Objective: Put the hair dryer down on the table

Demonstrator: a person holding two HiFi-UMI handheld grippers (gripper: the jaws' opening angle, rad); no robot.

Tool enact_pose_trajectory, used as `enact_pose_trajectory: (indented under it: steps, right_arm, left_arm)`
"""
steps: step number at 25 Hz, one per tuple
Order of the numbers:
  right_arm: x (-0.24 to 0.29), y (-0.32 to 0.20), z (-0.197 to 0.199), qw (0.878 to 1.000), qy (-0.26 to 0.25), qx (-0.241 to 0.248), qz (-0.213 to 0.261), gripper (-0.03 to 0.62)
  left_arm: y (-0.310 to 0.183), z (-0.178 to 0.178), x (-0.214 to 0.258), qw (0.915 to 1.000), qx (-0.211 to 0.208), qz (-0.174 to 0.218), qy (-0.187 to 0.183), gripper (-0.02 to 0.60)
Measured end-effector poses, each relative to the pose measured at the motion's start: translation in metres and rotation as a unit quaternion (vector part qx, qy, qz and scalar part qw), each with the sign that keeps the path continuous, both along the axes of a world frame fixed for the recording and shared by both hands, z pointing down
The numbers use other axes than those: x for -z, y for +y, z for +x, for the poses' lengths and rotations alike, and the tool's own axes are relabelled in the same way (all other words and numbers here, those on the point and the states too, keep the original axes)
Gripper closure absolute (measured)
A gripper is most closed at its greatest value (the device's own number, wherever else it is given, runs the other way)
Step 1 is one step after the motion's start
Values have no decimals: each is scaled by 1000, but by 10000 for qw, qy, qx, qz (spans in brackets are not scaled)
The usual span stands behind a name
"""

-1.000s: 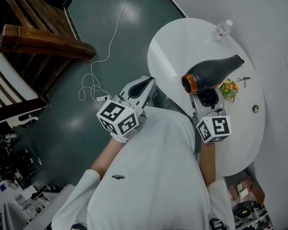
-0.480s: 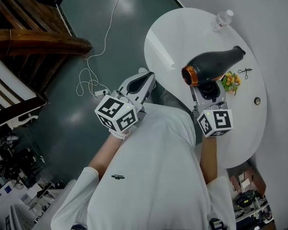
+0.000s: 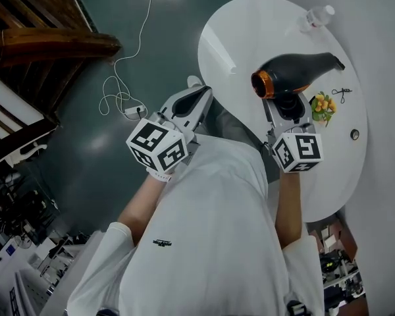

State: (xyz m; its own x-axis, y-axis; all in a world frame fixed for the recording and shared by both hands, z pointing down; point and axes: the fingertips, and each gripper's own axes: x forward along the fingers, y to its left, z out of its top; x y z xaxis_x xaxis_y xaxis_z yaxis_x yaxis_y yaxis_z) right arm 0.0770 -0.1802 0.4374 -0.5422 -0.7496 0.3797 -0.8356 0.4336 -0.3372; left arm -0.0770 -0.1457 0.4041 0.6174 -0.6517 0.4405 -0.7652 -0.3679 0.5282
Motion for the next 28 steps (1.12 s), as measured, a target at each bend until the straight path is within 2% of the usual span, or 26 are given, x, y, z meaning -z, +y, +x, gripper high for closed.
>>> enact_pose_trajectory:
  steps: [8, 28]
  right_arm:
    - [-35, -20, -4, 9997, 63, -57, -250, 315]
    - [-137, -67, 5, 9924, 431, -400, -1076, 315]
  left_arm:
    - [-15, -2, -13, 10000, 12, -93, 8, 580]
    - [-50, 17, -50, 9979, -307, -573, -25, 580]
